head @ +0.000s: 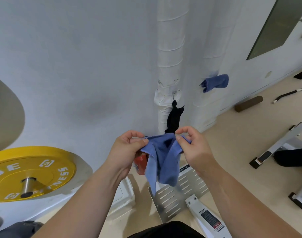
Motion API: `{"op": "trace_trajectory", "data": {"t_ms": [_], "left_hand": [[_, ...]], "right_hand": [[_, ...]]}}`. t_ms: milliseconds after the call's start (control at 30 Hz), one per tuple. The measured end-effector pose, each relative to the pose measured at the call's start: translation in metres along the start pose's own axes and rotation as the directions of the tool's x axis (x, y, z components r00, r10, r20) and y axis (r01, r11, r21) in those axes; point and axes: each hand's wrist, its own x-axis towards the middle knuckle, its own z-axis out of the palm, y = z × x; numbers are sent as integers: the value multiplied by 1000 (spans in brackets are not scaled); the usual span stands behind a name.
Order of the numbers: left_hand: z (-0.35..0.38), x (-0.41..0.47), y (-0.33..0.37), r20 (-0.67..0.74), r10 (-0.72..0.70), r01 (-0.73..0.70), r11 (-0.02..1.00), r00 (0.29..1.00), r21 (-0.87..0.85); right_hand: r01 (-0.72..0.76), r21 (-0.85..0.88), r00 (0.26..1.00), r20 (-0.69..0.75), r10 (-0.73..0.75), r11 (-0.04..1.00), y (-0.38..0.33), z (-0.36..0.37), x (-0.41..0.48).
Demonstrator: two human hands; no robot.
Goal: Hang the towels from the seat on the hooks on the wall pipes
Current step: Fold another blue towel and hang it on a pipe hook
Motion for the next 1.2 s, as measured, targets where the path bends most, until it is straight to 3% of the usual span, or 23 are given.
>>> {"op": "trace_trajectory", "data": {"t_ms": [133, 200, 400, 500, 600, 733, 867, 1200], "left_hand": [[17, -4, 7, 59, 27, -27, 1000, 998, -6], [22, -6, 10, 66, 75, -77, 997, 995, 14], [21, -14, 11, 69, 148, -154, 984, 987, 93], [24, -19, 5, 15, 58, -57, 995, 998, -86], [25, -20, 4, 12, -60, 61, 958, 998, -282], [23, -24, 5, 9, -80, 80, 971, 997, -227], [22, -24, 7, -34, -5, 0, 990, 999, -138], [27, -32, 12, 50, 54, -47, 991, 997, -128]], "right_hand": [[-100, 296, 981, 191, 44, 950, -10, 11, -18], [-132, 355, 964, 263, 37, 925, -13, 14, -21], [-35, 289, 966, 257, -42, 957, -12, 15, -18], [63, 247, 977, 181, -110, 967, -12, 18, -15], [194, 57, 975, 98, -199, 979, -11, 22, -13], [337, -24, 929, 168, -329, 941, -16, 23, -15], [230, 86, 923, 297, -246, 969, -21, 22, -18], [238, 143, 954, 154, -259, 961, -26, 23, -22]]}}
